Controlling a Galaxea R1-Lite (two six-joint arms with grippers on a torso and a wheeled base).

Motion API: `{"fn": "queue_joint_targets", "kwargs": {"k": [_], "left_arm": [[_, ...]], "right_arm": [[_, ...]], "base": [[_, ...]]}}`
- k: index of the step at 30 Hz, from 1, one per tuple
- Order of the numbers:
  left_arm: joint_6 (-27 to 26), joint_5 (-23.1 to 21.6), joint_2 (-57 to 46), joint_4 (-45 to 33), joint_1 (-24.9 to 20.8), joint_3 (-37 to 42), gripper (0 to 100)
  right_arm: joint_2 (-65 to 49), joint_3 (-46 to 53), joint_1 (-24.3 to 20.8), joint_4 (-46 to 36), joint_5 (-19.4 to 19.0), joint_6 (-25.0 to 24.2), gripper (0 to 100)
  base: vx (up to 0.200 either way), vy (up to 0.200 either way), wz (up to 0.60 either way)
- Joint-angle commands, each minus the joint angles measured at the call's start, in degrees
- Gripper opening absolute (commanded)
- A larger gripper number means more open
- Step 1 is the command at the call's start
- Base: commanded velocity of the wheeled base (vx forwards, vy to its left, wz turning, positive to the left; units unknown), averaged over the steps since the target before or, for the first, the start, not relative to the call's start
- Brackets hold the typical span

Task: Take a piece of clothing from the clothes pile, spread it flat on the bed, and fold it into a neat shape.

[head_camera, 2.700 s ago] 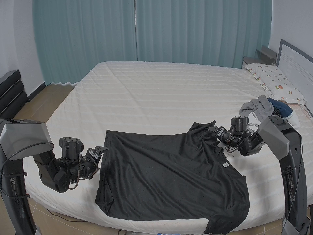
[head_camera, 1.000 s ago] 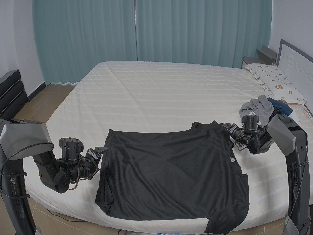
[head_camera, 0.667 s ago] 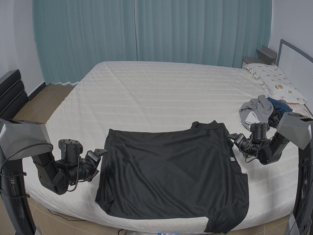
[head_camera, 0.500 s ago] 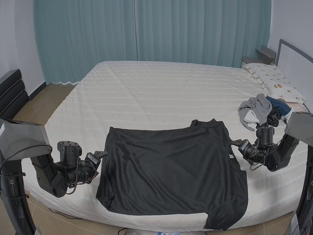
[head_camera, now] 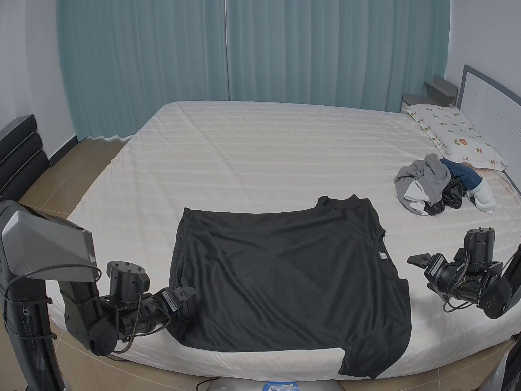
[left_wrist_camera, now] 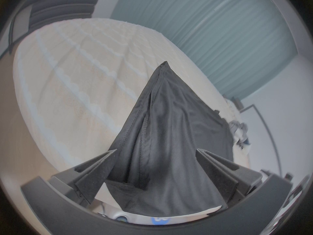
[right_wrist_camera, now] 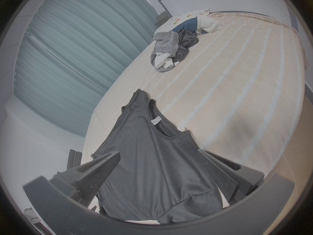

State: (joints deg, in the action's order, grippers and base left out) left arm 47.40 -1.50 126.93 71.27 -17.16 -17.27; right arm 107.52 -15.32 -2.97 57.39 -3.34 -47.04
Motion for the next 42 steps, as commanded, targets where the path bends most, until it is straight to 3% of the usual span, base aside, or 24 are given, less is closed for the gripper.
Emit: {"fn": "queue_joint_targets", "kwargs": {"k": [1, 4, 12, 17, 18, 26, 42], "left_arm": [[-5.4, 5.3, 5.6, 0.3, -3.8, -0.1, 100], [-6.4, 8.5, 6.4, 0.3, -4.3, -0.6, 100], [-6.5, 9.1, 6.4, 0.3, -5.6, -1.4, 100], [-8.4, 11.8, 6.5, 0.3, -5.8, -1.4, 100], [-8.4, 11.9, 6.5, 0.3, -5.8, -1.3, 0], [-12.9, 15.3, 6.5, 0.2, -4.4, 2.6, 0], [-16.8, 15.6, 5.9, 0.3, -1.0, 5.1, 0]], "right_arm": [[-1.6, 1.7, -0.6, 0.2, -0.1, 0.1, 100], [-1.6, 2.2, -1.3, 0.2, 0.0, 0.1, 100], [-1.8, 2.6, -2.0, 0.2, 0.0, 0.1, 100], [-2.2, 2.8, -2.2, 0.2, 0.0, 0.1, 100], [-2.2, 2.8, -2.2, 0.2, 0.0, 0.1, 100], [-2.5, 3.0, -2.2, 0.2, 0.0, 0.2, 100], [-2.7, 3.1, -2.2, 0.2, 0.0, 0.2, 100]], "base": [[0.000, 0.000, 0.00], [0.000, 0.000, 0.00], [0.000, 0.000, 0.00], [0.000, 0.000, 0.00], [0.000, 0.000, 0.00], [0.000, 0.000, 0.00], [0.000, 0.000, 0.00]]}}
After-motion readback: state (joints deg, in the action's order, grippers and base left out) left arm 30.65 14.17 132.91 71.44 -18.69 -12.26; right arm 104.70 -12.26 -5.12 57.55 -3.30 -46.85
